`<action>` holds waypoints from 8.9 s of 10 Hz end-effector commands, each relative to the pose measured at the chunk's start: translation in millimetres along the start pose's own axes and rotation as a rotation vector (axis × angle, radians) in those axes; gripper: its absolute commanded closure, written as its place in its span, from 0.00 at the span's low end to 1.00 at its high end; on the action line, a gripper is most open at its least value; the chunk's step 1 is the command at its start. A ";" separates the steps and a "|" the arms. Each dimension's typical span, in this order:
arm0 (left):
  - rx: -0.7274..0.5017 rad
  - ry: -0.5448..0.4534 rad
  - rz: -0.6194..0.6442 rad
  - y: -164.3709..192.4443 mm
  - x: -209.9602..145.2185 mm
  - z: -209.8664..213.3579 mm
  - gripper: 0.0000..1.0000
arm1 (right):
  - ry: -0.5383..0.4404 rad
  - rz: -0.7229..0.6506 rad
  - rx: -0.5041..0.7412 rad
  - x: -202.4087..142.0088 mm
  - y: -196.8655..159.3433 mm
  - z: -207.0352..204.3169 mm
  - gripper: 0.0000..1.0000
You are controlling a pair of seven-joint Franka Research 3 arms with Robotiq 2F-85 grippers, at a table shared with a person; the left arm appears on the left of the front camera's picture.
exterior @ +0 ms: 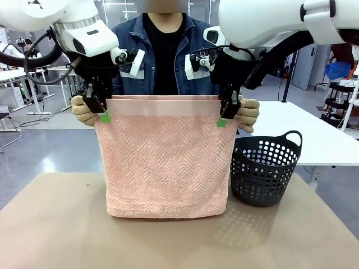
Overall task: Fold the towel.
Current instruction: Release the end of the 100 cm Hotel Towel you were holding and grab the top end of the folded side, then release the end of the 100 cm Hotel Towel you were holding.
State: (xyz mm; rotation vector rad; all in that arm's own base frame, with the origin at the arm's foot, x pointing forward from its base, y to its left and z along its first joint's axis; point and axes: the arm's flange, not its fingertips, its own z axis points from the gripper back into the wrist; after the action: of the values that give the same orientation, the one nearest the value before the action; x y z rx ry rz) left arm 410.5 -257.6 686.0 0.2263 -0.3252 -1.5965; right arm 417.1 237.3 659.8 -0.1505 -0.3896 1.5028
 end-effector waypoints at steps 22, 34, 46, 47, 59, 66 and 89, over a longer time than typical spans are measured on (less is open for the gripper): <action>-0.034 -0.046 0.000 55.0 -6.8 -5.8 1.00 | 0.014 0.015 -0.075 23.0 -40.5 -3.2 1.00; -0.022 -0.047 0.025 53.7 -12.1 -10.3 1.00 | 0.005 0.021 -0.073 21.7 -38.9 -8.5 1.00; -0.022 -0.047 0.025 53.7 -12.1 -10.3 1.00 | 0.005 0.021 -0.073 21.7 -38.9 -8.5 1.00; -0.022 -0.047 0.025 53.7 -12.1 -10.3 1.00 | 0.005 0.021 -0.073 21.7 -38.9 -8.5 1.00; -0.022 -0.047 0.025 53.7 -12.1 -10.3 1.00 | 0.005 0.021 -0.073 21.7 -38.9 -8.5 1.00; -0.022 -0.047 0.025 53.7 -12.1 -10.3 1.00 | 0.005 0.021 -0.073 21.7 -38.9 -8.5 1.00; 0.133 -0.277 0.926 -19.6 -203.8 140.0 0.00 | -0.263 -0.882 -0.285 -183.7 4.6 157.2 0.00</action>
State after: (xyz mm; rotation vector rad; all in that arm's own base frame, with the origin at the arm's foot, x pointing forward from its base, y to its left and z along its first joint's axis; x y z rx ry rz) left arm 362.1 -41.6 818.2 -0.0770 -0.6108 -0.7411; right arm 364.0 27.5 785.9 0.0222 -0.7270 0.6661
